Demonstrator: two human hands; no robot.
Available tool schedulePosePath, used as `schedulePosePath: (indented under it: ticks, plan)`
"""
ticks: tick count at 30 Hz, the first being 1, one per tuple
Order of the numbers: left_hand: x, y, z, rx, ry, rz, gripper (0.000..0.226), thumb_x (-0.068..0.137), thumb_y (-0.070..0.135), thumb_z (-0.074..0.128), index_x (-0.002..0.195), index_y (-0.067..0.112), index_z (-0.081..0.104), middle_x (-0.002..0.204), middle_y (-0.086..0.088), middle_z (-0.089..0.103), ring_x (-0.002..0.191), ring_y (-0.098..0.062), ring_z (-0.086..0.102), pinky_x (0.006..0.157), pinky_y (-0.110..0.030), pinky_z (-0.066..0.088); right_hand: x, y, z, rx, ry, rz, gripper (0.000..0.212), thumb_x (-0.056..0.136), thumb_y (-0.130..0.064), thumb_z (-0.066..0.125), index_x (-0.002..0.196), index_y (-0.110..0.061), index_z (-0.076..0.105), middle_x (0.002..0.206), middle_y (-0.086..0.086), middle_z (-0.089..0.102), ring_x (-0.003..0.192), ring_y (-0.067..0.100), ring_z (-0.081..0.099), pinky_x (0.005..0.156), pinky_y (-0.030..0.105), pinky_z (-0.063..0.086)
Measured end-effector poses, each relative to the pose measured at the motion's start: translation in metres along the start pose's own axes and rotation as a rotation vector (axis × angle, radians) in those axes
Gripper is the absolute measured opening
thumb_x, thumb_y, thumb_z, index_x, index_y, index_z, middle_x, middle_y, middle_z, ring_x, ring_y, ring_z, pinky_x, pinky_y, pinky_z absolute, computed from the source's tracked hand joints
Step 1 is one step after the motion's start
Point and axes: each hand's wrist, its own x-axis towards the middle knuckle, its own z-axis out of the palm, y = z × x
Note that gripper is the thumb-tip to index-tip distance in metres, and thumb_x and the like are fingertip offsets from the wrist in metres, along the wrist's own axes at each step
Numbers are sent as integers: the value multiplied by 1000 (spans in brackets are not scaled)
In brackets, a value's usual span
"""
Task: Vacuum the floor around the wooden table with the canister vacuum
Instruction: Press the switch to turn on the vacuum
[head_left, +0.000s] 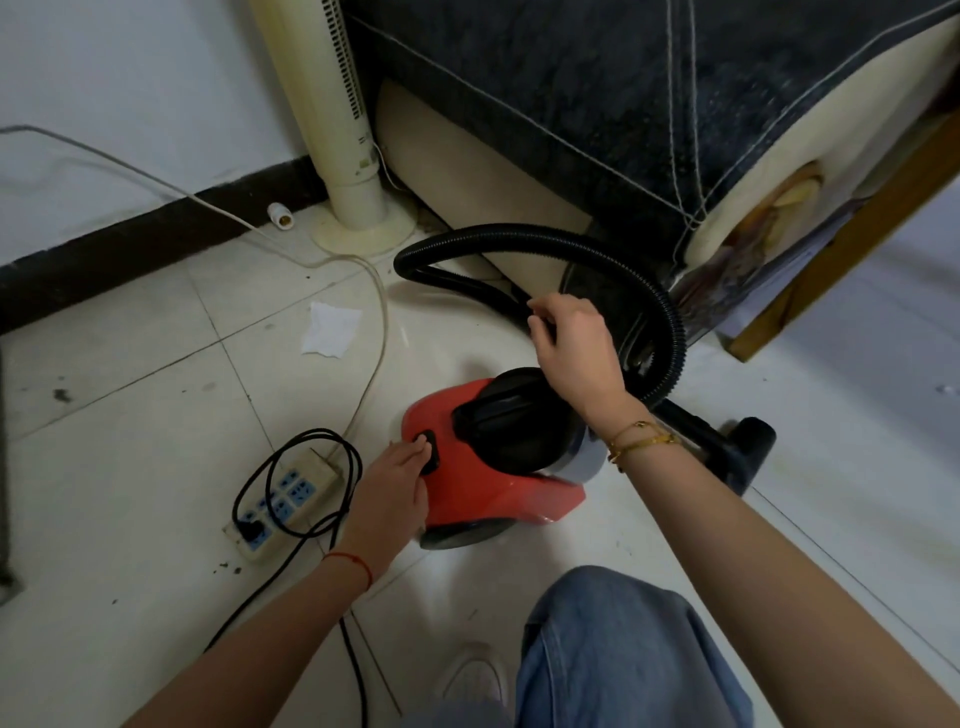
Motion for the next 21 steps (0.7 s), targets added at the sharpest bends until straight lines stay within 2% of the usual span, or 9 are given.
schedulePosePath:
  ticks: [6, 11, 17, 19, 21]
  plan:
    - [9, 5, -2, 91, 37, 11, 35, 65, -13, 72, 98, 0, 74, 95, -11, 72, 85, -25, 69, 81, -36, 58, 7, 13, 0, -3, 17, 27, 25, 93, -17, 51, 114, -10, 62, 105, 7, 65, 101, 21, 55, 88, 30, 45]
    - [16, 8, -1, 174, -8, 12, 32, 59, -11, 75, 89, -1, 75, 83, -9, 73, 76, -23, 69, 73, -30, 59, 15, 16, 0, 13, 47, 27, 25, 94, -17, 50, 114, -11, 62, 106, 6, 65, 101, 19, 56, 86, 24, 42]
    - [18, 12, -8, 198, -78, -7, 25, 72, -3, 72, 95, 5, 76, 86, -6, 73, 76, -19, 69, 71, -27, 59, 18, 21, -19, -27, 131, 15, 26, 92, -16, 50, 116, -10, 60, 109, 7, 63, 103, 22, 54, 90, 32, 45]
    - [25, 16, -19, 169, -116, -41, 22, 85, 2, 60, 102, 6, 74, 95, -8, 71, 79, -22, 68, 72, -30, 58, 16, 26, -33, -81, 176, 0, 27, 91, -14, 52, 117, -10, 59, 111, 8, 62, 102, 24, 52, 92, 34, 44]
    - [34, 20, -29, 151, -113, -59, 27, 89, 5, 51, 107, 8, 71, 103, -7, 69, 86, -23, 67, 77, -31, 56, 16, 33, -45, -131, 189, -7, 29, 91, -14, 53, 119, -9, 57, 114, 9, 61, 103, 25, 52, 94, 35, 43]
